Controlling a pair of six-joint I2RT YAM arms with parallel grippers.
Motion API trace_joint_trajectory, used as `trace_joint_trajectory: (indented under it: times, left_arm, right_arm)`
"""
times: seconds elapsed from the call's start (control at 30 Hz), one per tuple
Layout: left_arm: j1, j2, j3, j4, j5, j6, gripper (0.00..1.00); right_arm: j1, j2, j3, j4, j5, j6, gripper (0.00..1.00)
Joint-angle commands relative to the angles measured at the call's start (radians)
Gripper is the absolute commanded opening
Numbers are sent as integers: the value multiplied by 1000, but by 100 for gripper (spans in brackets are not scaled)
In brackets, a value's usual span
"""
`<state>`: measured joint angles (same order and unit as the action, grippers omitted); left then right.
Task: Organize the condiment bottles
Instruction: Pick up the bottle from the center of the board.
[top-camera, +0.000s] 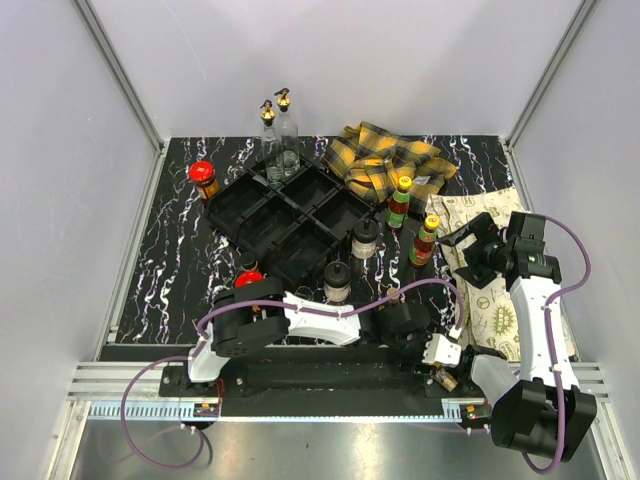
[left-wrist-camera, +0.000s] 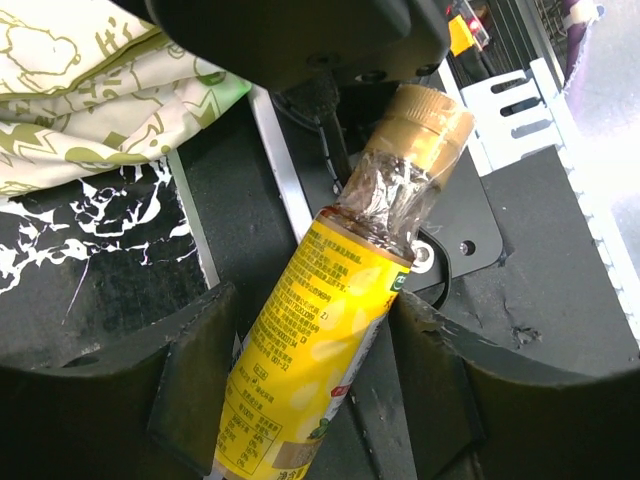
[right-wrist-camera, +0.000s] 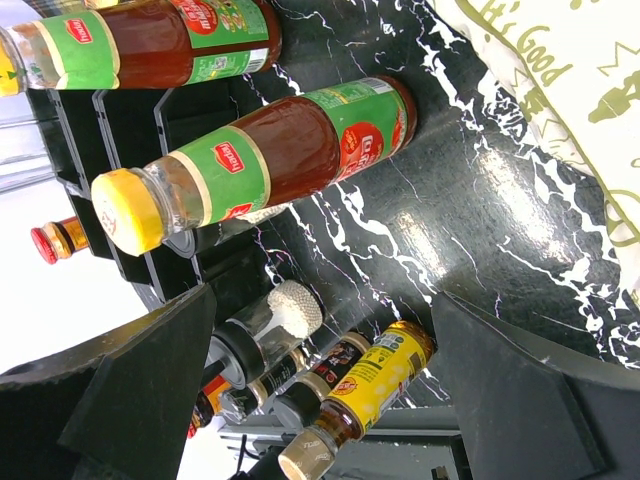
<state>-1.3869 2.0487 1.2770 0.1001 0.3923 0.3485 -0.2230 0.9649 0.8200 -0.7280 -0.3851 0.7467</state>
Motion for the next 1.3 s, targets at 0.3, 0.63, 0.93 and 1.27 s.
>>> trace_joint_trajectory:
  times: [0.3,0.63,0.93,1.27]
  left_arm:
    - [8,16,53,39,-92,30,14]
    - [9,-27,38,33,-121,15,0]
    - [9,-114,-65,78,-167,4,0]
    - [9,-240,-107,73,-170,-19,0]
  right_arm:
    - [-10,-8,-9,30,-21,6,100]
    - [-12,-12,-12,30,-18,11,100]
    - [-13,-35,4,27,-57,17,100]
    - [-15,-35,-1,21,-55,19,99]
